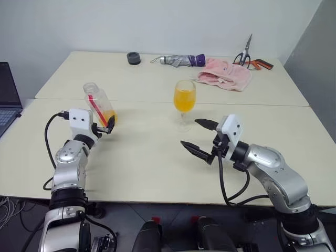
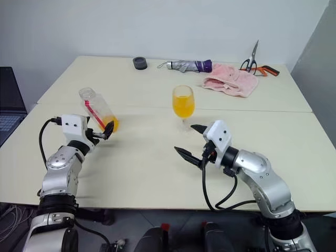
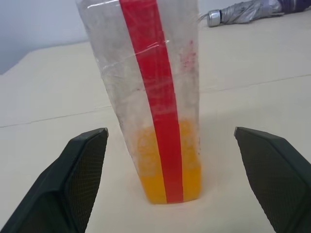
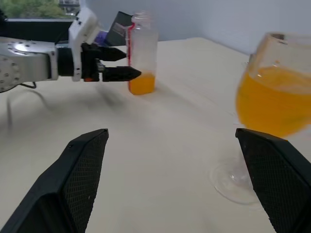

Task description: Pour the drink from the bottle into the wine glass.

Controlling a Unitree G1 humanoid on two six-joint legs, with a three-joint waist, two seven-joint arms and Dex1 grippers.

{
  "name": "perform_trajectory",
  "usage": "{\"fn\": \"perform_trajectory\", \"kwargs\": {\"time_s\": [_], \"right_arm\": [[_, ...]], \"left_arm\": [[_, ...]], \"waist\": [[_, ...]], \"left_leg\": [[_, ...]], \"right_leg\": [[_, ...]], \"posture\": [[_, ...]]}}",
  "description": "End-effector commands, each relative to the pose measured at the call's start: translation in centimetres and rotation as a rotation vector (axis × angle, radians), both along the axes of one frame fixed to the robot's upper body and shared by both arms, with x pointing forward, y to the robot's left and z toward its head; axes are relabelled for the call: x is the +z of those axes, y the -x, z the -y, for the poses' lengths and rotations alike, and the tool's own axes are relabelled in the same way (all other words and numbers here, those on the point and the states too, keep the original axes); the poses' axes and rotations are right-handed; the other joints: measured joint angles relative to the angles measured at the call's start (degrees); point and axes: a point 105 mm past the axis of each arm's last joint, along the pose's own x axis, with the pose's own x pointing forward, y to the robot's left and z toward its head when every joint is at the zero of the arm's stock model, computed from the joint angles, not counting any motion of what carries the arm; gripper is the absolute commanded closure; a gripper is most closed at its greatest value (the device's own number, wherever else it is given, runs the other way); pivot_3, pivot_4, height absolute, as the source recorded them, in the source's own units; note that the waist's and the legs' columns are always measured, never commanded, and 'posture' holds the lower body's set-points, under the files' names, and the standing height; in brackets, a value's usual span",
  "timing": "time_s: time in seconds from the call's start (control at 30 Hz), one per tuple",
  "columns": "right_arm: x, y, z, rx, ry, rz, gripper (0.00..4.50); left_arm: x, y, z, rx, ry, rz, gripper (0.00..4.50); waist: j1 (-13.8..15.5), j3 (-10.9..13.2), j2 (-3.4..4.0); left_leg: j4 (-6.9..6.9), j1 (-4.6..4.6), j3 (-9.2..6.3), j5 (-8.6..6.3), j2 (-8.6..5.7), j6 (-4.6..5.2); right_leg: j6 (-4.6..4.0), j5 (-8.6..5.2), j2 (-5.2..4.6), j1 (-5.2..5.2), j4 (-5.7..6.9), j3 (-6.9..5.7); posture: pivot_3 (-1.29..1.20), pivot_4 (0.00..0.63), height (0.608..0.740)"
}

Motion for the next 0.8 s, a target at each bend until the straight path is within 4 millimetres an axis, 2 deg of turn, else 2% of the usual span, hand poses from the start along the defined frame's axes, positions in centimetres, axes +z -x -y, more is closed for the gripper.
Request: {"fn": "perform_trajectory", "kwargs": {"time_s": [0.03, 0.23, 0.5, 0.7, 0.8], "right_arm": [[1.0, -0.1, 1.1, -0.066, -0.043, 0.083, 0.0], [-0.8, -1.6, 4.1, -0.293, -0.131, 0.095, 0.0], [-3.4, -3.8, 7.8, -0.577, -0.22, 0.081, 0.0], [-3.8, -4.4, 7.4, -0.571, -0.225, 0.081, 0.0], [-3.9, -4.6, 6.9, -0.553, -0.222, 0.075, 0.0]], "left_arm": [[1.6, 1.0, 0.1, 0.008, -0.005, 0.086, 0.04], [0.9, 3.8, 0.9, 0.042, 0.102, 0.093, 0.04], [-1.4, 7.8, 3.3, 0.063, 0.1, 0.046, 0.04], [-2.4, 8.5, 3.6, 0.07, 0.126, 0.006, 0.04], [-2.2, 8.6, 3.6, 0.071, 0.125, 0.034, 0.04]], "waist": [[-0.01, 0.0, 0.0], [-0.01, -0.01, -0.01], [-0.03, 0.0, 0.0], [-0.04, 0.0, 0.0], [-0.04, 0.0, 0.0]], "left_leg": [[0.0, 0.0, 0.0, 0.0, -0.01, 0.0], [-0.04, 0.02, 0.04, 0.0, 0.07, 0.0], [-0.1, 0.14, 0.22, 0.0, 0.05, 0.0], [-0.1, 0.15, 0.26, 0.0, -0.02, 0.0], [-0.11, 0.17, 0.31, 0.0, -0.01, 0.0]], "right_leg": [[0.0, 0.0, 0.0, 0.0, -0.01, 0.0], [0.01, 0.0, -0.01, 0.01, -0.03, 0.07], [0.01, -0.01, 0.01, 0.01, -0.04, 0.29], [0.09, -0.07, 0.08, 0.01, -0.06, 0.32], [0.1, -0.07, 0.12, 0.01, -0.07, 0.32]], "posture": [[0.0, 0.15, 0.74], [0.0, 0.15, 0.74], [0.0, 0.15, 0.74], [0.0, 0.15, 0.74], [0.0, 0.15, 0.74]]}}
